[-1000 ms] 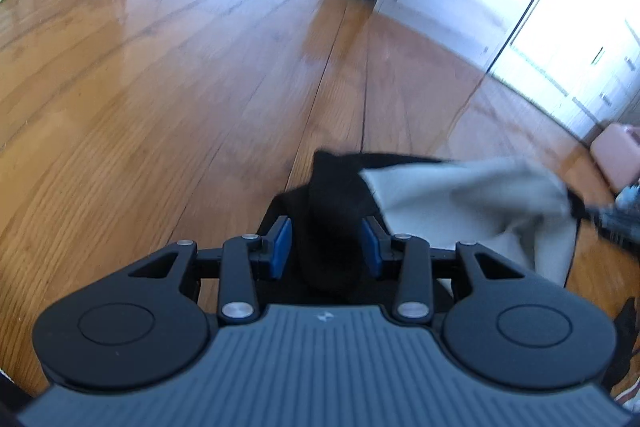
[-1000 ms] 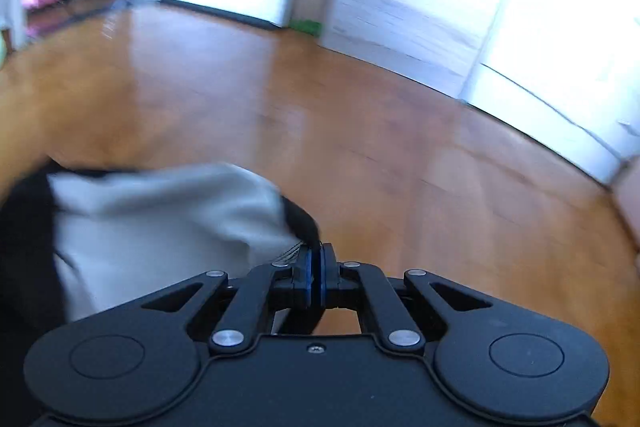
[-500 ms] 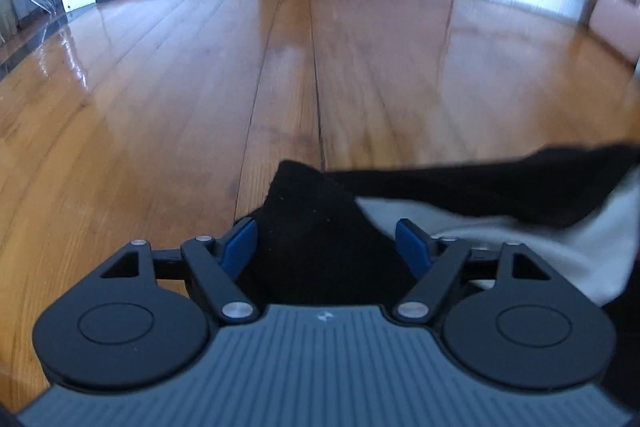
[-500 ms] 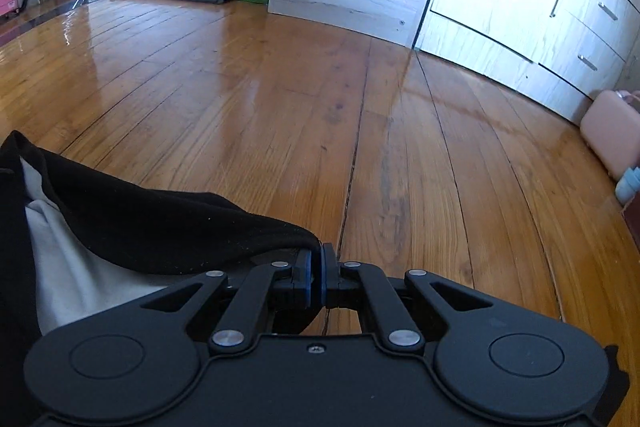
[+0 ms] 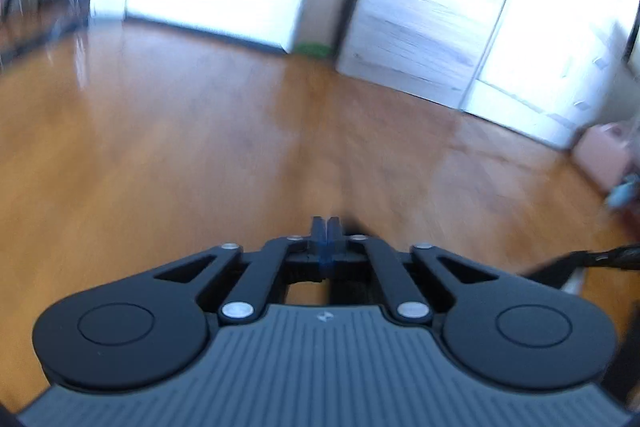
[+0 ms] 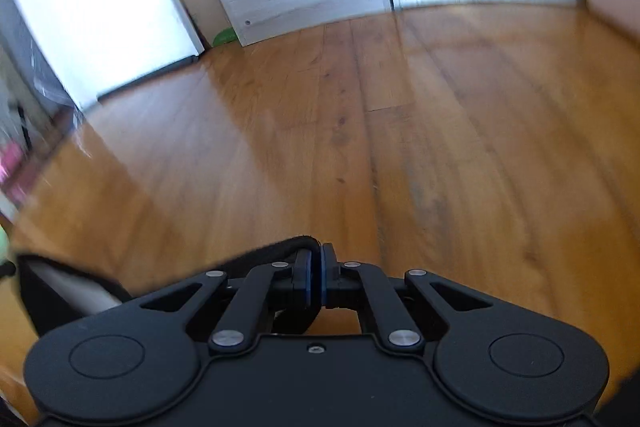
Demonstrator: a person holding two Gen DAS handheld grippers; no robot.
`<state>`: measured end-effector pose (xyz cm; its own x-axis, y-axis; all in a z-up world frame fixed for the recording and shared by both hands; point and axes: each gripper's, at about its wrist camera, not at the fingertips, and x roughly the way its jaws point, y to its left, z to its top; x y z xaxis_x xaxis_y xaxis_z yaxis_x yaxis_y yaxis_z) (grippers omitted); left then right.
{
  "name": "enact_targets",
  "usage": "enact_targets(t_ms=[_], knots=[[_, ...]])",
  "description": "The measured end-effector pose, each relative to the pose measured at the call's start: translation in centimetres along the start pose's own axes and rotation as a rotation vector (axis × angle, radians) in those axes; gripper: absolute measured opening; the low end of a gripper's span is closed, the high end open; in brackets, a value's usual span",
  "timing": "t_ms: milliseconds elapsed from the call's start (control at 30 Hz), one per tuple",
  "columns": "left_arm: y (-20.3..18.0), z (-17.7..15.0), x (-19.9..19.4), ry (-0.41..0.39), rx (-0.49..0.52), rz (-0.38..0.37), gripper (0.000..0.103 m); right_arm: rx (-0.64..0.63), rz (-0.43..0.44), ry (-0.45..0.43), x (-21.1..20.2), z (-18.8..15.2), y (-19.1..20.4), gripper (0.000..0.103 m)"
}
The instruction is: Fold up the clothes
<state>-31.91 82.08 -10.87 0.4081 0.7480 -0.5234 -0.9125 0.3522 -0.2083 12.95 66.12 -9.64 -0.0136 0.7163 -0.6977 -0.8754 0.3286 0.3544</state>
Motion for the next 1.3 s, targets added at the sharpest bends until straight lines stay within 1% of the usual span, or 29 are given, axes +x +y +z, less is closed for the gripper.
enact_targets(t_ms=[33, 67, 133, 167, 200, 233, 267, 300, 333, 367, 400, 467, 533, 600, 633, 667, 700, 733, 767, 800, 867, 967, 1033, 1067, 1100, 1167, 1200, 1267, 1300], knots=[[0.6, 2.0, 1.7, 0.006, 0.009, 0.01, 0.0, 0.019, 0.02, 0.031, 1.6, 1.9, -0.2, 0.005], [1.5, 3.8, 3.8, 0.028, 0.001, 0.007, 0.0, 0.046, 0.038, 0.068, 3.4, 3.6, -0.4, 0.005], [2.6, 6.2, 8.0, 0.076, 0.003, 0.066, 0.0, 0.168, 0.071, 0.145, 7.7, 6.6, -1.4, 0.005], [2.4, 6.7, 9.1, 0.089, 0.039, 0.09, 0.0, 0.229, 0.077, 0.16, 9.3, 7.5, -1.8, 0.005], [2.2, 6.8, 9.7, 0.106, 0.054, 0.079, 0.0, 0.283, 0.084, 0.171, 10.9, 8.1, -2.1, 0.005], [2.1, 6.4, 9.6, 0.136, 0.021, 0.013, 0.002, 0.324, 0.083, 0.179, 12.2, 8.6, -2.2, 0.005], [2.0, 5.9, 9.5, 0.166, -0.013, -0.053, 0.004, 0.327, 0.068, 0.177, 13.0, 8.5, -2.0, 0.005], [1.8, 5.4, 9.4, 0.196, -0.044, -0.116, 0.004, 0.302, 0.057, 0.171, 13.5, 8.3, -1.5, 0.005], [1.3, 4.4, 9.2, 0.229, -0.033, -0.136, 0.007, 0.277, 0.045, 0.164, 13.9, 8.0, -1.0, 0.005], [0.7, 3.4, 9.1, 0.263, -0.023, -0.156, 0.015, 0.251, 0.035, 0.156, 14.3, 7.8, -0.6, 0.005], [0.2, 2.3, 8.9, 0.296, -0.011, -0.174, 0.02, 0.223, 0.031, 0.146, 14.5, 7.6, -0.3, 0.005], [-0.8, 0.2, 8.4, 0.355, 0.046, -0.164, 0.04, 0.194, 0.039, 0.12, 14.6, 7.2, 0.0, 0.005], [-1.4, -1.3, 8.0, 0.395, 0.072, -0.176, 0.046, 0.188, 0.057, 0.103, 14.7, 7.3, -0.2, 0.005], [-1.9, -2.0, 7.6, 0.423, 0.065, -0.204, 0.054, 0.173, 0.065, 0.096, 14.7, 7.4, -0.1, 0.005], [-2.1, -2.4, 7.4, 0.437, 0.062, -0.218, 0.064, 0.165, 0.07, 0.097, 14.7, 7.5, -0.1, 0.005], [-2.4, -2.8, 7.2, 0.437, 0.059, -0.222, 0.07, 0.155, 0.074, 0.096, 14.6, 7.7, 0.0, 0.005], [-2.8, -3.3, 7.7, 0.439, 0.068, -0.22, 0.069, 0.142, 0.08, 0.093, 14.5, 7.7, 0.0, 0.005], [-3.5, -3.9, 8.5, 0.455, 0.107, -0.179, 0.044, 0.125, 0.091, 0.087, 14.1, 7.7, 0.1, 0.005], [-4.2, -4.5, 9.3, 0.472, 0.146, -0.137, 0.003, 0.108, 0.106, 0.082, 13.8, 7.7, 0.4, 0.005], [-4.9, -5.0, 10.0, 0.484, 0.185, -0.079, 0.002, 0.084, 0.123, 0.078, 13.5, 7.7, 0.7, 0.005], [-4.6, -4.2, 9.8, 0.409, 0.187, -0.009, 0.002, 0.014, 0.148, 0.073, 12.7, 8.0, 1.5, 0.005], [-2.6, -0.3, 8.4, 0.21, 0.179, 0.101, 0.002, -0.041, 0.145, 0.067, 11.4, 9.0, 2.3, 0.005], [-0.6, 2.2, 9.2, 0.213, 0.16, 0.146, 0.002, -0.061, 0.131, 0.066, 11.1, 9.8, 2.6, 0.005], [-0.2, 2.8, 9.8, 0.234, 0.174, 0.174, 0.002, -0.072, 0.122, 0.073, 11.5, 10.1, 2.6, 0.005], [-0.1, 3.0, 10.6, 0.241, 0.205, 0.191, 0.002, -0.086, 0.104, 0.097, 12.4, 10.2, 2.8, 0.005], [0.0, 2.5, 12.0, 0.254, 0.254, 0.217, 0.002, -0.093, 0.028, 0.136, 14.6, 10.0, 3.0, 0.006], [0.2, 1.9, 12.7, 0.26, 0.255, 0.195, 0.003, -0.079, 0.002, 0.145, 15.5, 9.7, 3.0, 0.007], [1.4, 1.0, 13.3, 0.277, 0.209, 0.169, 0.011, -0.013, -0.018, 0.125, 16.4, 9.1, 2.7, 0.017], [2.1, 0.8, 13.5, 0.293, 0.163, 0.188, 0.014, 0.03, -0.009, 0.102, 16.3, 8.7, 2.4, 0.022]])
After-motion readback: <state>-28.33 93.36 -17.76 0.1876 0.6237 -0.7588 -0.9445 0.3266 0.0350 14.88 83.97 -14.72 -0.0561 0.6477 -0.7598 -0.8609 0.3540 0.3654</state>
